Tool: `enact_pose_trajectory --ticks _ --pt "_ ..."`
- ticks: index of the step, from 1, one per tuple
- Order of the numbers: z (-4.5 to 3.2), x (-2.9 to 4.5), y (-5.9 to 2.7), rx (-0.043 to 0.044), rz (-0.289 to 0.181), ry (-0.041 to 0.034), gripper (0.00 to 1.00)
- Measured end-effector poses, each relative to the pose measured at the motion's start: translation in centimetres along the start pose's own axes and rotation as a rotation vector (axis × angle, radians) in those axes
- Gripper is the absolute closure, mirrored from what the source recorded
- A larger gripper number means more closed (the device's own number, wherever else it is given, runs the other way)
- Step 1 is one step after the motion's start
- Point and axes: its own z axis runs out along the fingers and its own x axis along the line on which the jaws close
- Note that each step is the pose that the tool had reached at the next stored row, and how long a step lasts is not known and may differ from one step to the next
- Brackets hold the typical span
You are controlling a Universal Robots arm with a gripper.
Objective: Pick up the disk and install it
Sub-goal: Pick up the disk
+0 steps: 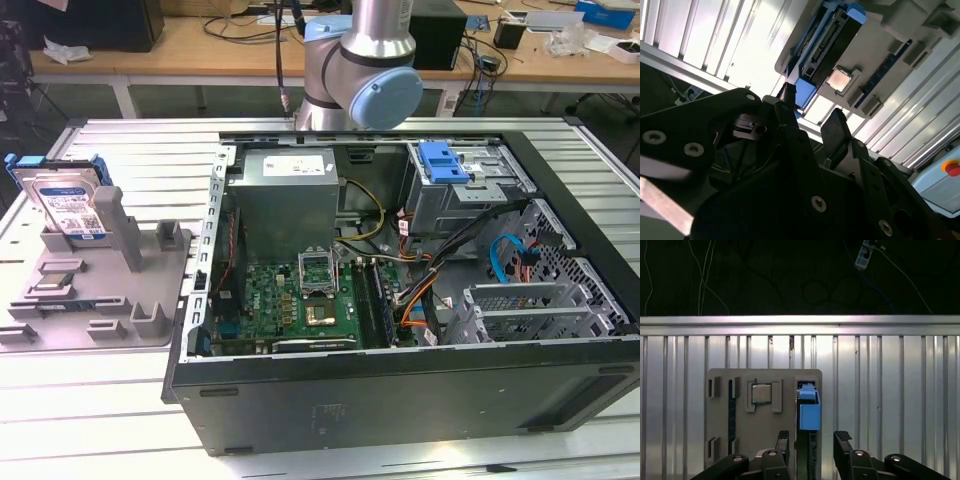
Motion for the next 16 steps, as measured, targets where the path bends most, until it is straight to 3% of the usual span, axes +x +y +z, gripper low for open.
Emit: enact_pose_trajectory --ticks 16 --pt "1.37 -0.2 0.21 -0.0017 0.043 -0.0016 0.52"
